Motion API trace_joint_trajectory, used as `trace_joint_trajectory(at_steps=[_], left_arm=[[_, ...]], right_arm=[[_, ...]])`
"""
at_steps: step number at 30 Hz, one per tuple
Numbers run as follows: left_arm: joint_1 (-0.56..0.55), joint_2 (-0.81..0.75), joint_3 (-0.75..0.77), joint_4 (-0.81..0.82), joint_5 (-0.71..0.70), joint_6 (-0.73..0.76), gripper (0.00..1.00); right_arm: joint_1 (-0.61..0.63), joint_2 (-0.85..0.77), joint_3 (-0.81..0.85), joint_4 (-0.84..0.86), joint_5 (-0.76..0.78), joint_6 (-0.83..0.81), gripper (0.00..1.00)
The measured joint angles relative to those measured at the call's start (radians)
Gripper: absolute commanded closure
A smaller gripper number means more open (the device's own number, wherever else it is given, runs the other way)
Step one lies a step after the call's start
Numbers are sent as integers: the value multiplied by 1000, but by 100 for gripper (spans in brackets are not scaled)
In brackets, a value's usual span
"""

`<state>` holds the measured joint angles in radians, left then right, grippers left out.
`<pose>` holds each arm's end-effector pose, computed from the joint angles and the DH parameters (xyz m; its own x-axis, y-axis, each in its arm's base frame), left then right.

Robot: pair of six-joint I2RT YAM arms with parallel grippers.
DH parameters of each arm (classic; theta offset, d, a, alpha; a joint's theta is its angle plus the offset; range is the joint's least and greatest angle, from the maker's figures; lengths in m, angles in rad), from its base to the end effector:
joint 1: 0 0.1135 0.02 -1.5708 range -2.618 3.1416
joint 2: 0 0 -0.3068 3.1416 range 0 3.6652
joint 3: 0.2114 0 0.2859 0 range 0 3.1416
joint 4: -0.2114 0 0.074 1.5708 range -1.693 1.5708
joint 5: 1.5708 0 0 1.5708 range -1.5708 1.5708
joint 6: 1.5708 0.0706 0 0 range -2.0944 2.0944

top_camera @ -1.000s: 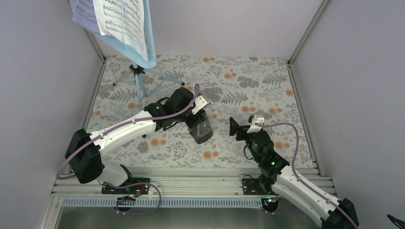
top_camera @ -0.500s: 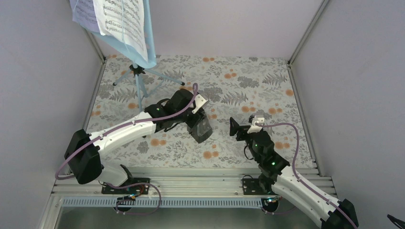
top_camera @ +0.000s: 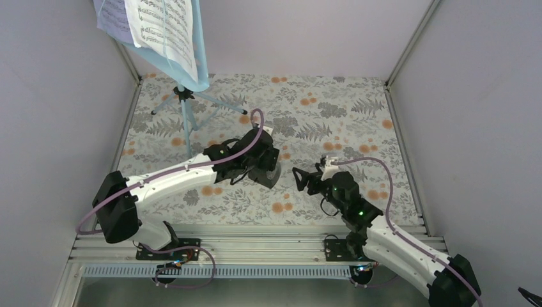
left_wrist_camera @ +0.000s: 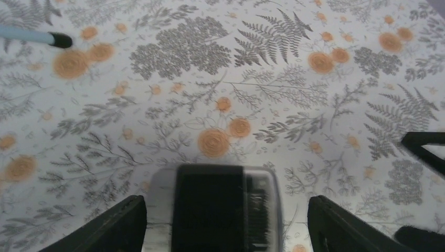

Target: Pack up the instrument practice props

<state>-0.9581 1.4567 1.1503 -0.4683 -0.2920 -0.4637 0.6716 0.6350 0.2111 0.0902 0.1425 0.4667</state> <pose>0.2299 -0.2917 0.2921 -0.6573 0.1902 -0.7292 0.4150 0.8990 -0.1395 0.1537 0.1094 0.1881 -0.4589 0.2042 -0.8647 -0.3409 0.8583 0.3836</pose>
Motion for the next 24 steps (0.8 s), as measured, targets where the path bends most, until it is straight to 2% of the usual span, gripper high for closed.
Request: trace_joint_trajectory(at_steps=[4,7,12,17,20,24], left_arm=[[-20,2,12,-15,0,-16,1],[-21,-25,12,-21,3,-5,0],[16,-124,11,-19,32,53,0],[137,-211,-26,24,136,114,0],[195,-253,-73,49,215,150,0],[227,-267,-83,62,330,216,0]], right_arm=[[4,63,-16,89,-141,11,0],[42,127,-33,151,-195,17,0],[156,300,-10,162,-173,12,0],[245,527,73,188,-128,0,0],[259,658,116,232,-109,-1,0],[222,752,140,238,-92,18,0]])
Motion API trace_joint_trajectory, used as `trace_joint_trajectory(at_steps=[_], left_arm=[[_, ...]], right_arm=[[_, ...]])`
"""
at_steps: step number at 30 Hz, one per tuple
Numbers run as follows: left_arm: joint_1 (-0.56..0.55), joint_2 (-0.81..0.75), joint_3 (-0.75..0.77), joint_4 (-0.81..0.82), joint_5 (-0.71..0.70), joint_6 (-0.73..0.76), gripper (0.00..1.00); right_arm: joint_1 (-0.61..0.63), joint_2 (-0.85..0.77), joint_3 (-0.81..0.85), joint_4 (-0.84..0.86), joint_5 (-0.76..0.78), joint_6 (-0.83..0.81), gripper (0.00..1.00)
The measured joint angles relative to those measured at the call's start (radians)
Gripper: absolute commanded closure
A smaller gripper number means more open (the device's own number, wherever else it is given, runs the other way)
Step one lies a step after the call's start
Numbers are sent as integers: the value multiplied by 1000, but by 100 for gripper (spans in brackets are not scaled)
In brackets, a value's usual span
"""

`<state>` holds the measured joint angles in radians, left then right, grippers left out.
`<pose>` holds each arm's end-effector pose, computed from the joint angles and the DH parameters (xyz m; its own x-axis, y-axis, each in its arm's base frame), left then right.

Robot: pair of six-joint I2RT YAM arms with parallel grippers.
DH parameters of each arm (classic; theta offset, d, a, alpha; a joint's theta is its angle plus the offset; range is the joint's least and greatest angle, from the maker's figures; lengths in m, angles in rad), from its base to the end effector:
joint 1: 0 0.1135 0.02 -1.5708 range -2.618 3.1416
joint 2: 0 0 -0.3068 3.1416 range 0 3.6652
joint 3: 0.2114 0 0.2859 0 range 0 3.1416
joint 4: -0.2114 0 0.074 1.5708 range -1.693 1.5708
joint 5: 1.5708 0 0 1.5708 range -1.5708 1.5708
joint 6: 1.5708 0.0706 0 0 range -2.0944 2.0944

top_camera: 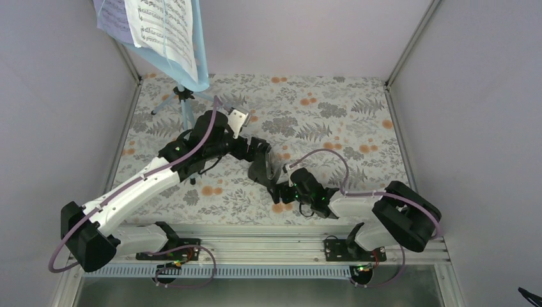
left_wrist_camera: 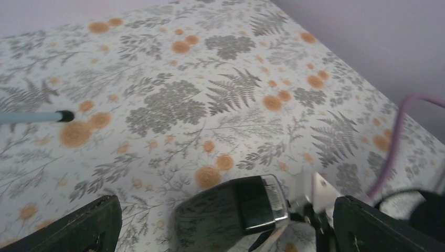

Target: Pack up the instrument practice props

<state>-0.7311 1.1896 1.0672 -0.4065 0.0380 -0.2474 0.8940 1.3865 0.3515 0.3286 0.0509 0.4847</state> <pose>0.2330 -0.2126 0.3508 -0.5336 0.1498 -0.8324 0.5786 0.7825 -0.2300 0.1706 0.2067 0.1116 -0.7112 -0.1422 -0.6885 -0.4780 0.8159 0.3252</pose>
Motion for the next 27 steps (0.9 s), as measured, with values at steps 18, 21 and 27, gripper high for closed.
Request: trace_joint_trajectory(at_steps=[18,21,27], left_arm=[[47,230,107,8,299,291,0],[64,286,126,9,338,334,0],[77,330,121,8,465,407,16]], right_arm=[[-236,-226,-59,16,-112,-117,0],[-235,-212,-59,40,-174,-133,0],[-232,-155,-59,85,-247,-148,0]])
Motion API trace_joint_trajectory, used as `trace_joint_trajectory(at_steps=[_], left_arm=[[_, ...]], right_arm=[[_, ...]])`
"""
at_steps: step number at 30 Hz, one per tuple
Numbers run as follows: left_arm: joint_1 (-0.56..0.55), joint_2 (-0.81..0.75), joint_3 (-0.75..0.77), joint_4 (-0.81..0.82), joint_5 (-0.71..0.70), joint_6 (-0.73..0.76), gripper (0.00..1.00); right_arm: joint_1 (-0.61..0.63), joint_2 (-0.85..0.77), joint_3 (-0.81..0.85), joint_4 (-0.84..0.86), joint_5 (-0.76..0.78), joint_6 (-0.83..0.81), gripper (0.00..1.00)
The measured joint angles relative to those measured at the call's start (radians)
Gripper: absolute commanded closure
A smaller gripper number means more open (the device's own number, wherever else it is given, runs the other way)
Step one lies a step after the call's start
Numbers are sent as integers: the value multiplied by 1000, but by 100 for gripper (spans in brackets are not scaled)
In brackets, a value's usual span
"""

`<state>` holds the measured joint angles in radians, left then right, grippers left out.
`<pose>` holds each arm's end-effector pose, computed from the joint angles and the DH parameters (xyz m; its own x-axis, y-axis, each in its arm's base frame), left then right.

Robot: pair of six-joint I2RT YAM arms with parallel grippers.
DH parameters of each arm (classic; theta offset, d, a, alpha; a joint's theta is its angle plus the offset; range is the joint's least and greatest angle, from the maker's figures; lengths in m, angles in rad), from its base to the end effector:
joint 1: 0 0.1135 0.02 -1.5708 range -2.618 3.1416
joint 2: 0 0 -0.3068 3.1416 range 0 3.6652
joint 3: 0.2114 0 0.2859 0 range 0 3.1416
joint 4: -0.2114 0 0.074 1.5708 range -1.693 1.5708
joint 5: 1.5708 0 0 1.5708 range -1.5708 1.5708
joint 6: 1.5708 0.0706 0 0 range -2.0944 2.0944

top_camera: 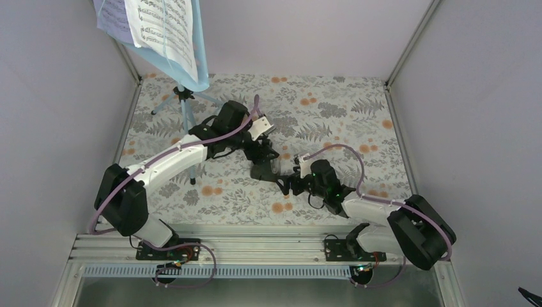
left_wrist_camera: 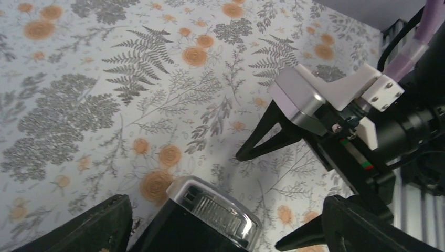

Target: Pack up the instrument practice props

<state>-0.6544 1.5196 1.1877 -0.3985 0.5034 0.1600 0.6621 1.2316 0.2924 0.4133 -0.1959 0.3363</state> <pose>0.2882 -0.2640 0.2949 -0.3922 0.4768 -0.7867 0.8922 0.4055 -0.1991 0.1929 0.1678 0.1407 -0.6166 -0.0702 -0.7842 -0.5639 0.7344 0.3776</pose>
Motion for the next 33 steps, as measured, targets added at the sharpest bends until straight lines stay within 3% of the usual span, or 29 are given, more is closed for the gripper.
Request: trace_joint_trajectory(at_steps=[6,11,21,33], left_arm=[[2,0,-19,5,7,45,42],[-2,-1,-31,29,-13,52,58],[-45,-45,-77,72,-130,-7,57],[-58,-48,-80,77,-141,5,65]], right_arm=[[5,8,0,14,-12,-3,0],[5,8,0,14,-8,-3,0],[56,30,0,26,12,-41,0],[156,217,44,53,170,-141,0]])
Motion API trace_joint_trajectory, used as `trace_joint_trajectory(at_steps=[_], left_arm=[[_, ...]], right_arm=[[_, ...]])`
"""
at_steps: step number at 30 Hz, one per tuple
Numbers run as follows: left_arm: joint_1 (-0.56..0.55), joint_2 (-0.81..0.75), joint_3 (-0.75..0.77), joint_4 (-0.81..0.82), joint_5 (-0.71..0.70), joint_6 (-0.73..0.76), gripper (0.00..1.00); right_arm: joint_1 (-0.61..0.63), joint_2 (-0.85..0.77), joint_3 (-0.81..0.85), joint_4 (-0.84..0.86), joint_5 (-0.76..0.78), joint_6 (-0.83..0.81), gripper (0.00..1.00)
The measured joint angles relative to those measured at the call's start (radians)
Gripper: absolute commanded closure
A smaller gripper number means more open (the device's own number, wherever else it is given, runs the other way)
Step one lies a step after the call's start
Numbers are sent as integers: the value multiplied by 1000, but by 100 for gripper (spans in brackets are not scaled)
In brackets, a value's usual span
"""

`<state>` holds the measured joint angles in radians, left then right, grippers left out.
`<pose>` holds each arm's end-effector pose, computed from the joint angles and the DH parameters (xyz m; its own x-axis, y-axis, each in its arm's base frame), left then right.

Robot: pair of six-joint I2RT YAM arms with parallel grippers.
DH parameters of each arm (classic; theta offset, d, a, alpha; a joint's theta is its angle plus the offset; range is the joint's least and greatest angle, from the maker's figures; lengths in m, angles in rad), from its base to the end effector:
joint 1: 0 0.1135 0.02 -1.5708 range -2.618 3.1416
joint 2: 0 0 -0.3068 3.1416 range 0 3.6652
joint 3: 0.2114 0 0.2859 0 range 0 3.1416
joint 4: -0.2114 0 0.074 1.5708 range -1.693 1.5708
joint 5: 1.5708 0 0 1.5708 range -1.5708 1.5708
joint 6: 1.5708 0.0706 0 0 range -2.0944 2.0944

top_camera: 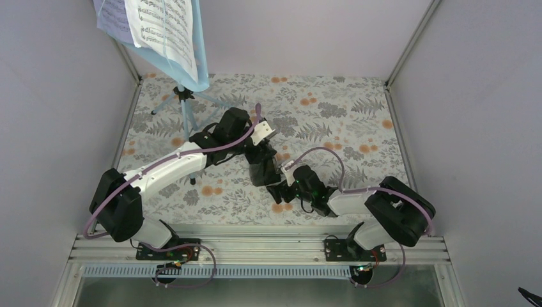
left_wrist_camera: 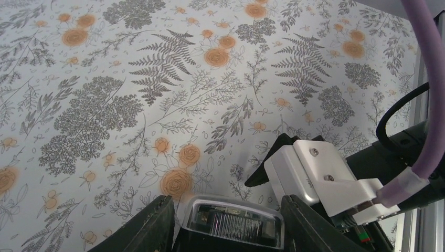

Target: Pack up the instrument practice props

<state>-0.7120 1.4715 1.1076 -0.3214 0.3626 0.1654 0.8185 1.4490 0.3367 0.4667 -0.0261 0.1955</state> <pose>0.2717 -0.2676 0.2867 -0.3378 0.4949 -0.8006 0.8865 0.4531 -0.0940 0.1871 0.2026 0.1069 -0.5479 -0.3012 -0.7805 -0.6501 0.7405 0.1706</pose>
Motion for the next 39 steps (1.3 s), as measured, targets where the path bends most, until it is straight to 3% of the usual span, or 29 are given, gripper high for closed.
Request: trace_joint_trajectory(at_steps=[20,23,26,30,39], left_arm=[[6,10,0,21,-22,8,69],[8,11,0,25,-23,8,70],[9,14,0,33,-26,8,70],[9,16,1,37,-28,8,72],[8,18,1,45,-36,10,73]], right_arm=[[56,134,51,107,173,-61,2],[59,143,58,108,209,-61,8],[64,149,63,108,224,-50,26],[74,153,68,102,230,-45,41],[75,153,67,89,264,-37,55]])
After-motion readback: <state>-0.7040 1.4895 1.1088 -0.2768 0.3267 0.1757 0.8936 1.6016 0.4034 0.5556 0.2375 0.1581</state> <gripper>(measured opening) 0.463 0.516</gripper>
